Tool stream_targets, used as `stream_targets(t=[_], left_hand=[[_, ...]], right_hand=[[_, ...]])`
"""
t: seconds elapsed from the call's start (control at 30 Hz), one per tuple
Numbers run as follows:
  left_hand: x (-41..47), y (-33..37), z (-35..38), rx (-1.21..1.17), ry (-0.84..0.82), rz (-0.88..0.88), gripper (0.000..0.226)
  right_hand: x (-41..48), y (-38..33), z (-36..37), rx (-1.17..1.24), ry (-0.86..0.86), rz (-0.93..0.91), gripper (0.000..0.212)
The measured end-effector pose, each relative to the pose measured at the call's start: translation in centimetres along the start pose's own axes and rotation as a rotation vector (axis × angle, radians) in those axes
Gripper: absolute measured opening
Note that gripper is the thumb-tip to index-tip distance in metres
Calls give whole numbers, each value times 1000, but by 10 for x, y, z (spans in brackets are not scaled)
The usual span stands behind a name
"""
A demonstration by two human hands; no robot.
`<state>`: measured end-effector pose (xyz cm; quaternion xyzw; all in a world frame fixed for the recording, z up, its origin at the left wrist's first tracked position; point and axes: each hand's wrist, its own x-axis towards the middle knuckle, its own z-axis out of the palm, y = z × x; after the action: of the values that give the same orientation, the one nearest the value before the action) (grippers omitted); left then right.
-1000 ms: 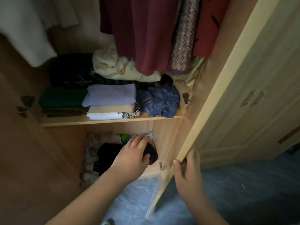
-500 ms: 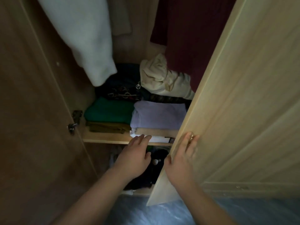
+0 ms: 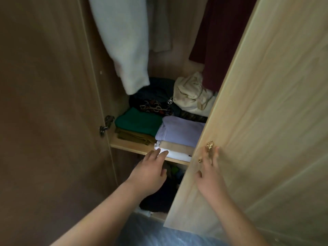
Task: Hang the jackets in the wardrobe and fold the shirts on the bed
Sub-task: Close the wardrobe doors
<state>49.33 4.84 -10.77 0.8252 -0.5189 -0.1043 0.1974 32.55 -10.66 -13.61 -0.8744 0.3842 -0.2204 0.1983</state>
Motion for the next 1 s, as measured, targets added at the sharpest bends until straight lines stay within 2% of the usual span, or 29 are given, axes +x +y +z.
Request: stream_targets(t=[0.2,0.3,0.43,0.57,0.63,0.8,0.9,1.0], left_hand=[[-68,5,9,79,34,-176,66],[-114,3,9,115,36,-266,66],[-194,-12,1,209,84,-395,67],[-273,-40,-16,207,103,-516,68],[-306,-56,-23,189,145,-564,65],[-366,-103,-58,141,279,-599,58],[-370,-132,-92,-34,326,-671,53],[-355,-152,-128,-205,340,-636,67]], right_hand=[[4,28,-25,-225,-132,-111,94],[14,21,-27,-216,-115,-107,83],[-27,-34,-11,-160,-212,-135,70],[-105,-109,24,-90,-456,-331,70],[-137,-143,39,-64,-511,-411,68],[-185,-217,58,-22,-514,-504,65],[-201,-251,63,3,-480,-473,64],[-218,-276,65,24,-439,-403,62]])
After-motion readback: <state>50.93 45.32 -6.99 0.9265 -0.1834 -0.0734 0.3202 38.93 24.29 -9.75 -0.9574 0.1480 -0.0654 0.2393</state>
